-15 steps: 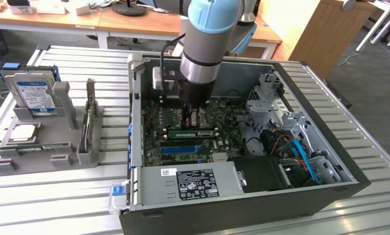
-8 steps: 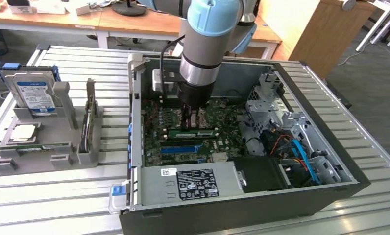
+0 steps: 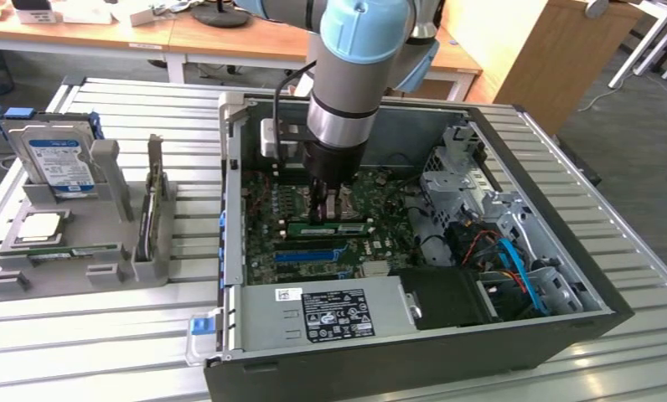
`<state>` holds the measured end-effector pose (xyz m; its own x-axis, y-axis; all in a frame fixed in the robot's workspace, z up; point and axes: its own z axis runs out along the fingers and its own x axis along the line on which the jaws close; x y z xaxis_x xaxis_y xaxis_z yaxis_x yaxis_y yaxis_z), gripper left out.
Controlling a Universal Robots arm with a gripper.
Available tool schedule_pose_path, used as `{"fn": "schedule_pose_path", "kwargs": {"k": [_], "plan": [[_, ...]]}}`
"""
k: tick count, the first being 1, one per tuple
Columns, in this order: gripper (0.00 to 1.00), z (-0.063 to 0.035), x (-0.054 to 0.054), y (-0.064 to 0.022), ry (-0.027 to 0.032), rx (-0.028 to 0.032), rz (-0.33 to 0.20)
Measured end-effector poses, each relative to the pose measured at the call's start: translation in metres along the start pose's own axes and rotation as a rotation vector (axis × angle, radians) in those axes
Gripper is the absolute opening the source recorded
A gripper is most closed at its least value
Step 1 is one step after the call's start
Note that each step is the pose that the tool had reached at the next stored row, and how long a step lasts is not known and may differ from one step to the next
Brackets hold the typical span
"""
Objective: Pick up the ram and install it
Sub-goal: 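Press down the ram until it locks into place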
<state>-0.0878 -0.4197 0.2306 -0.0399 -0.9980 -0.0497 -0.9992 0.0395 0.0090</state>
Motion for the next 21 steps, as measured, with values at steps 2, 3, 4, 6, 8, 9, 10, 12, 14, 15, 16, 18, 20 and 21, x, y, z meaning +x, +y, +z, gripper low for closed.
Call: {"fn": "schedule_pose_path", "kwargs": {"k": [2,3,4,6,8,9,10,12,14,15,16,18,20,21], "plan": [[0.11,0.0001,0.0000,0.0000,0.0000,0.0001,0.000],[0.11,0.0003,-0.0003,0.0000,-0.0003,0.0002,0.000],[0.11,0.0004,-0.0003,0.0000,-0.0004,0.0002,0.000],[0.11,0.0003,-0.0003,0.0000,-0.0002,0.0002,0.000],[0.11,0.0003,-0.0003,0.0000,0.0001,0.0000,0.000],[0.11,0.0008,-0.0003,0.0000,0.0000,0.0000,0.000],[0.11,0.0012,-0.0003,0.0000,0.0000,0.0000,0.000],[0.11,0.0013,-0.0002,0.0000,0.0001,0.0000,0.000],[0.11,0.0014,-0.0002,0.0000,0.0001,0.0000,0.000],[0.11,0.0014,-0.0003,0.0000,-0.0001,0.0000,0.000],[0.11,0.0017,-0.0003,0.0000,-0.0002,0.0001,0.000],[0.11,0.0022,-0.0002,0.0000,-0.0003,0.0001,0.000],[0.11,0.0022,-0.0002,0.0000,-0.0001,0.0000,0.000],[0.11,0.0022,-0.0002,0.0000,-0.0001,0.0001,0.000]]}}
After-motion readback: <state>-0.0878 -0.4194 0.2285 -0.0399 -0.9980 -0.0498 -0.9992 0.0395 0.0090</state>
